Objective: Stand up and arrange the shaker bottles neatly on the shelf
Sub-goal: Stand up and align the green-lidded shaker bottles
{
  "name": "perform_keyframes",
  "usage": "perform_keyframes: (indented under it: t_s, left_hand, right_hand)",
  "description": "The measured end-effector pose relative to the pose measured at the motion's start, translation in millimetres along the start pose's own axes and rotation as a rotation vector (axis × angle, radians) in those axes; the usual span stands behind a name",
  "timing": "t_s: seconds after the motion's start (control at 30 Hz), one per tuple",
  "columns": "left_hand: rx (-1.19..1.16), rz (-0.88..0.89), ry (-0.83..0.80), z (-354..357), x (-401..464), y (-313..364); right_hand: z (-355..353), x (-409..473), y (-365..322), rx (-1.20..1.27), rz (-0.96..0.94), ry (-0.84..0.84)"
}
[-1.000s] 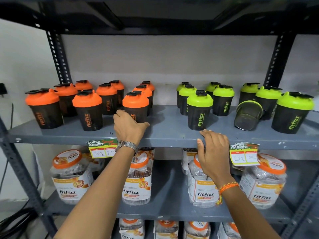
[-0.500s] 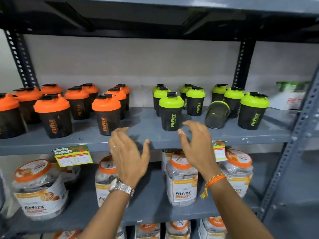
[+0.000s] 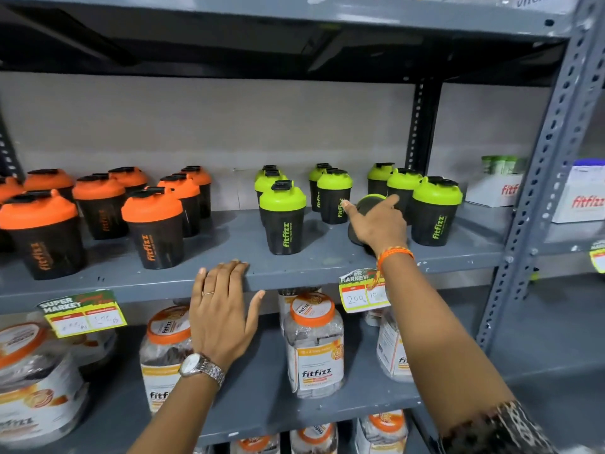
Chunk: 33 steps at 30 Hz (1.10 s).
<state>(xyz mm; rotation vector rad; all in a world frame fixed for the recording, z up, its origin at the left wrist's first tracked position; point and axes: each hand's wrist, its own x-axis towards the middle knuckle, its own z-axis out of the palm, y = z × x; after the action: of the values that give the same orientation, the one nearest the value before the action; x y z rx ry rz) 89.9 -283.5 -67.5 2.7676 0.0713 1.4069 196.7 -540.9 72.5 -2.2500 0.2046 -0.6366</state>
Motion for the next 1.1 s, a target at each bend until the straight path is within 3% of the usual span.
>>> perform_keyframes:
  t_s: [0.33,0.53,0.73,0.93,1.1]
  left_hand:
    - [0.017,-0.008,-0.012,2,-1,-2]
    - [0.018,-0.004,-0.024,0,-1,-2]
    - [-0.002,0.009,-0.045,-4,-2,-1]
    - [-0.063,-0.003,-0.064,-17,-2,3]
    - [-0.176,-0.166,-0.166,-41,18,17]
  right_hand:
    - [-2,17,5,0.052,0.083,-0.109]
    - [-15,10,21,0.674,0.285,-0.392]
    - [-21,3,30,1.168,0.257,-0.695]
    - [-19,5,30,1.107,0.044,-0.754]
    - [-16,20,41,1.018,-0.043,-0.750]
